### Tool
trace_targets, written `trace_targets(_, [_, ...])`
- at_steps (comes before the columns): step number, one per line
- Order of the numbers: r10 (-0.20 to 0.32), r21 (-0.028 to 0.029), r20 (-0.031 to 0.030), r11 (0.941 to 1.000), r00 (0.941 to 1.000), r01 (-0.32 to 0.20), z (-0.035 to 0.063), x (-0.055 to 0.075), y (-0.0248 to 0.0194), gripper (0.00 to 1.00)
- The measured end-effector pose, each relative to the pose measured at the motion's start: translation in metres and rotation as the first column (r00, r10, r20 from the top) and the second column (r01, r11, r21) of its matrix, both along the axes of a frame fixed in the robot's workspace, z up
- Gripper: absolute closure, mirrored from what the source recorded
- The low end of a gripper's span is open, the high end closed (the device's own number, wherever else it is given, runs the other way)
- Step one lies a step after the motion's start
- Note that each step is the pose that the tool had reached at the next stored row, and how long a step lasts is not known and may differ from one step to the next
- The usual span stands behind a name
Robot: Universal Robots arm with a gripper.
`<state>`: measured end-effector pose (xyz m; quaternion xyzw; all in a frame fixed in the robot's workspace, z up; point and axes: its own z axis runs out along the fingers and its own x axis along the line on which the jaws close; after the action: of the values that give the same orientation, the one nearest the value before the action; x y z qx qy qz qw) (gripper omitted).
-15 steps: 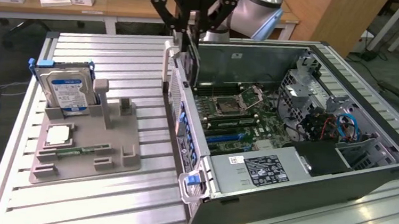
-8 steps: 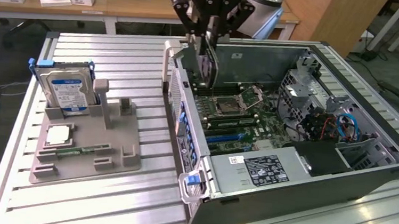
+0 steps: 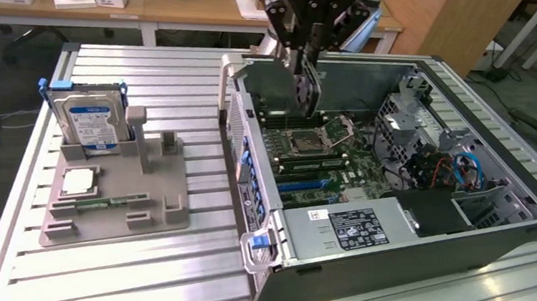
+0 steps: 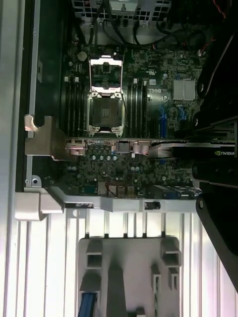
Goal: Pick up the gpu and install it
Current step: 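Pick up the gpu and move the gpu toward the slot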
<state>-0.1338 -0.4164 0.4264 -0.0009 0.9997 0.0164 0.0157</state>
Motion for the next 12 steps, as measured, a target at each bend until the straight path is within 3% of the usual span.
trace_targets(12, [0.0, 0.0001, 0.0, 1.0, 1.0, 0.0, -0.0017, 0.055, 0.0, 0.74])
